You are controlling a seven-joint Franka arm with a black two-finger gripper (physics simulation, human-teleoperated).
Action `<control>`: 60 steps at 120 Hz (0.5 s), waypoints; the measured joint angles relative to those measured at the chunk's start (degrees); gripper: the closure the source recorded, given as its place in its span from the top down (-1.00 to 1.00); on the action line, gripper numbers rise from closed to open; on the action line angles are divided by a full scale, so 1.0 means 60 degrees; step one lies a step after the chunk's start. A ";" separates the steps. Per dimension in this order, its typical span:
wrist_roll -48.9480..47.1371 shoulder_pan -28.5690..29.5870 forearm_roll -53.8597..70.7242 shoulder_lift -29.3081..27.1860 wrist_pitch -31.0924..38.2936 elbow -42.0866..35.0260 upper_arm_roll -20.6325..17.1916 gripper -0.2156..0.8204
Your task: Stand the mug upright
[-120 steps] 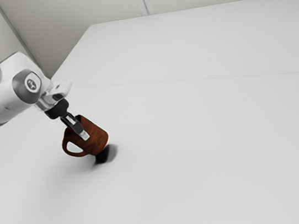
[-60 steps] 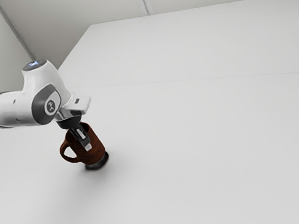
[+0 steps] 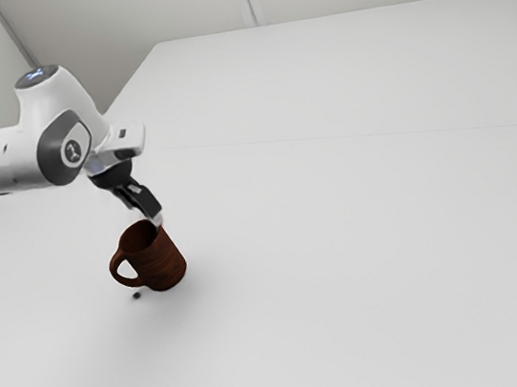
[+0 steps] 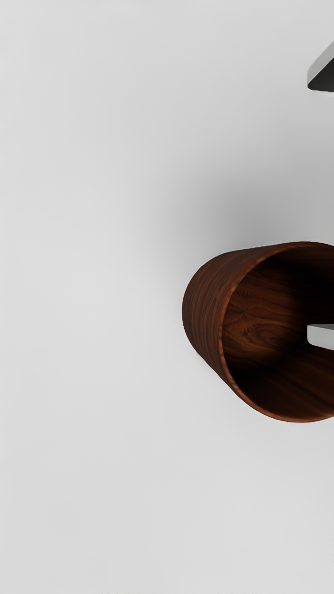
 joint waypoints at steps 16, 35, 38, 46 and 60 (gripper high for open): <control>-0.0715 -0.0021 -0.0484 0.0006 -0.0980 0.1107 -0.0154 0.52; -0.1401 -0.0512 -0.0599 0.0258 -0.2175 0.2654 -0.0017 0.55; -0.1500 -0.0878 -0.0605 0.0328 -0.2352 0.2887 0.0278 0.56; -0.1771 -0.1754 -0.0614 0.0486 -0.2794 0.3398 0.1001 0.56; -0.2213 -0.3038 -0.0580 0.0894 -0.3493 0.4332 0.2168 0.57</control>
